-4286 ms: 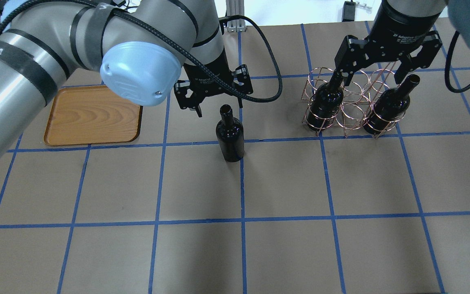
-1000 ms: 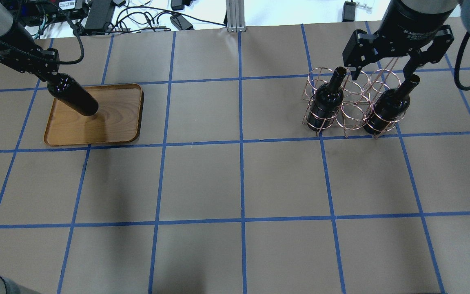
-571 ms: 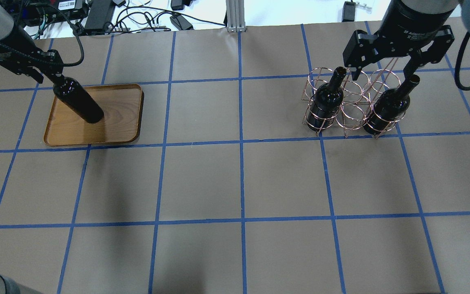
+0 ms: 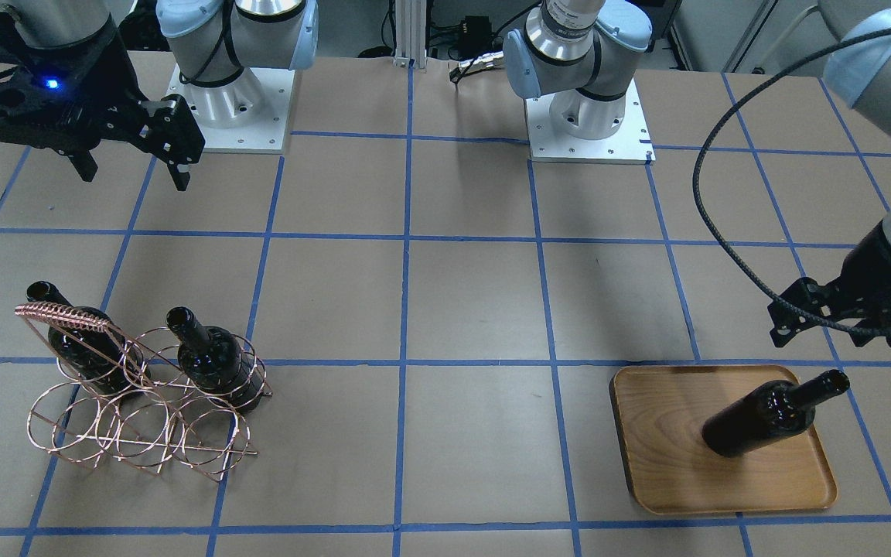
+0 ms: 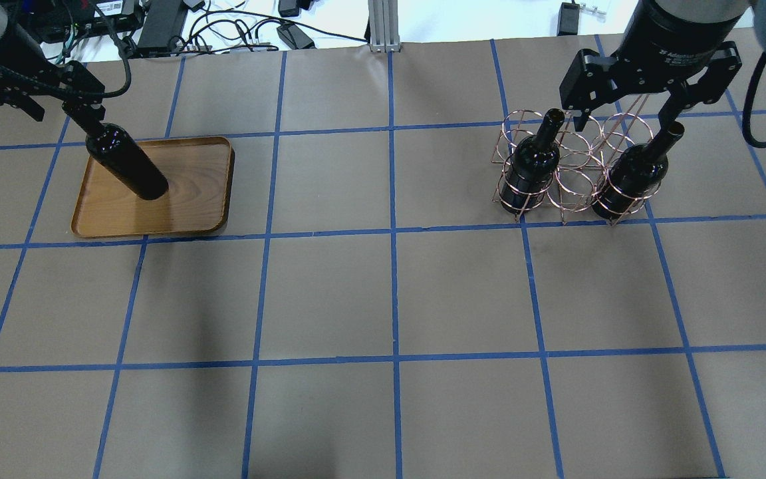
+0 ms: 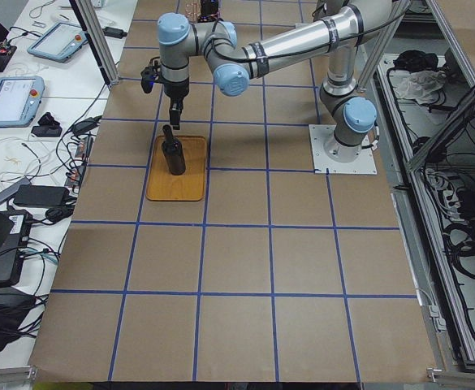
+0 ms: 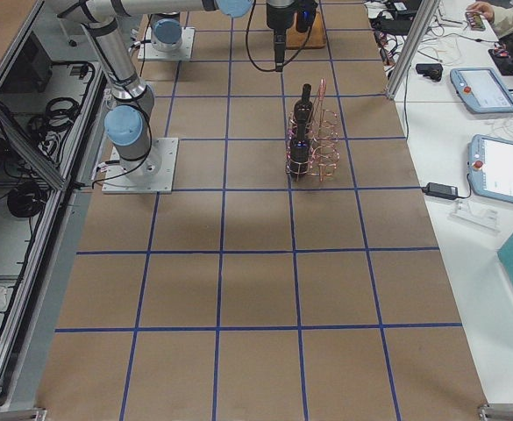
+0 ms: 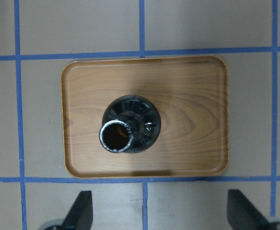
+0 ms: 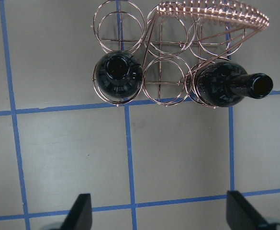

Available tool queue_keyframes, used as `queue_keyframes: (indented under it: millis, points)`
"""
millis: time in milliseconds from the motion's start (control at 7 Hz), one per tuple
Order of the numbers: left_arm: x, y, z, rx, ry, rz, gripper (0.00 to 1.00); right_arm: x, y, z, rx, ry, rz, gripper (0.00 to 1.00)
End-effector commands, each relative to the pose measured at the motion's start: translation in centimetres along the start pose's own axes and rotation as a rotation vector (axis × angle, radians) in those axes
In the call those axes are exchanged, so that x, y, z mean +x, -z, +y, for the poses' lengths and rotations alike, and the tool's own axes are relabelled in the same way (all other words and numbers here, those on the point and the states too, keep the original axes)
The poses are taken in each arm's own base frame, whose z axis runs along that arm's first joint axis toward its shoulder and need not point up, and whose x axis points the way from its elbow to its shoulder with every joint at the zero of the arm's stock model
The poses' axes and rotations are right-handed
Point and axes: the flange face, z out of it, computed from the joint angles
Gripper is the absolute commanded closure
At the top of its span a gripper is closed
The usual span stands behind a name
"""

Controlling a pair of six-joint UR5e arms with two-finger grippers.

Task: Take wine from basket and place on tray

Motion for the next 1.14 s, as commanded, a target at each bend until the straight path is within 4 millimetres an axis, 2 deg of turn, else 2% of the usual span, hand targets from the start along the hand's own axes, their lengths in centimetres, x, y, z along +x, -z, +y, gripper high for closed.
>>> queue_keyframes:
  millis: [0,143,286,429,571,714,857,1000]
  points:
    - [3.8,7.0,3.0,0.007,-0.041,0.001,0.00,0.0,0.0,0.0,-0.003,0.000,0.000,0.00]
    - [6.5,9.7,4.8,0.011,-0.080,0.003,0.00,0.0,0.0,-0.1,0.006,0.001,0.000,0.00]
    - [9.6,11.5,6.2,0.017,-0.065,0.017,0.00,0.0,0.0,-0.1,0.006,0.001,0.000,0.00]
    - [13.4,12.5,6.9,0.033,-0.005,0.036,0.00,0.0,0.0,0.0,0.002,0.001,0.000,0.00]
    - [17.6,12.0,7.1,0.021,0.017,0.051,0.00,0.0,0.0,-0.1,0.008,0.001,0.000,0.00]
    - [20.9,11.5,7.6,-0.002,0.011,0.055,0.00,0.0,0.0,0.0,0.000,0.001,0.000,0.00]
    - [21.6,11.3,8.7,-0.058,0.001,0.052,0.00,0.0,0.0,0.0,0.003,0.001,0.000,0.00]
    - [21.6,11.4,8.9,-0.063,0.000,0.052,0.00,0.0,0.1,0.0,0.008,0.001,0.000,0.00]
